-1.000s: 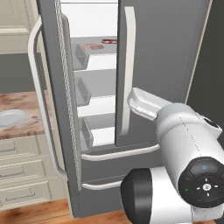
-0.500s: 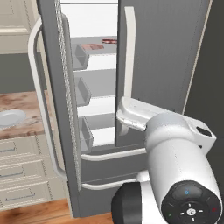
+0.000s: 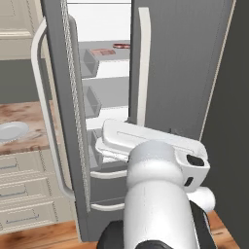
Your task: Place the steak on the counter behind the older steak on the same shelf of the fridge to maintain FIFO order. Close the fridge door when finished.
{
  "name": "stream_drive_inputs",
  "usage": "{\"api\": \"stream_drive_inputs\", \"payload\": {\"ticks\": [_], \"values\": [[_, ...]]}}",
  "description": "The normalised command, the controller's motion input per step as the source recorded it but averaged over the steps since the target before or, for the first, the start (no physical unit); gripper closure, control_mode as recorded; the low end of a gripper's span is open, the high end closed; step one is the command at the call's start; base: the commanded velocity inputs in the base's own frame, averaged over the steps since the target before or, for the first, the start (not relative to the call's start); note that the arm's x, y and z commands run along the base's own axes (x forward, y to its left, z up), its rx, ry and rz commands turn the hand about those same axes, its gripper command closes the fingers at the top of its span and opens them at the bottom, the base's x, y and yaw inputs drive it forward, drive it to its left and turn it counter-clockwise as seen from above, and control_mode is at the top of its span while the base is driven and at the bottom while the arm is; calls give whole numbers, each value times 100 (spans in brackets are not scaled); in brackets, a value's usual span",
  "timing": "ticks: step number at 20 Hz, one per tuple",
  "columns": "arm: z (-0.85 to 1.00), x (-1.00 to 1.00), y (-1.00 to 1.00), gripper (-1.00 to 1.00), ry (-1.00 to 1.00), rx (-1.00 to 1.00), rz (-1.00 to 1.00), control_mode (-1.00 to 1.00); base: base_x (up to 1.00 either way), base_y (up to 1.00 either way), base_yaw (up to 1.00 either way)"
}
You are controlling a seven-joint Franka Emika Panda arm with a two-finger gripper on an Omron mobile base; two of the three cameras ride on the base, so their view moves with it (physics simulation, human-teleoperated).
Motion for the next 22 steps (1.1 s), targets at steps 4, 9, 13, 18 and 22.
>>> {"api": "stream_drive_inputs", "payload": {"ticks": [4, 9, 13, 18, 22], "values": [[-3, 2, 69, -100, -9, -1, -1, -100, 0, 0, 0], [-18, 30, 69, -100, -8, 0, 0, -100, 0, 0, 0], [-28, 49, 70, -100, -7, 0, 0, -100, 0, 0, 0], [-30, 58, 65, -100, -3, 0, 0, -100, 0, 0, 0], [-25, 64, 62, -100, 0, 0, -1, -100, 0, 0, 0]]}}
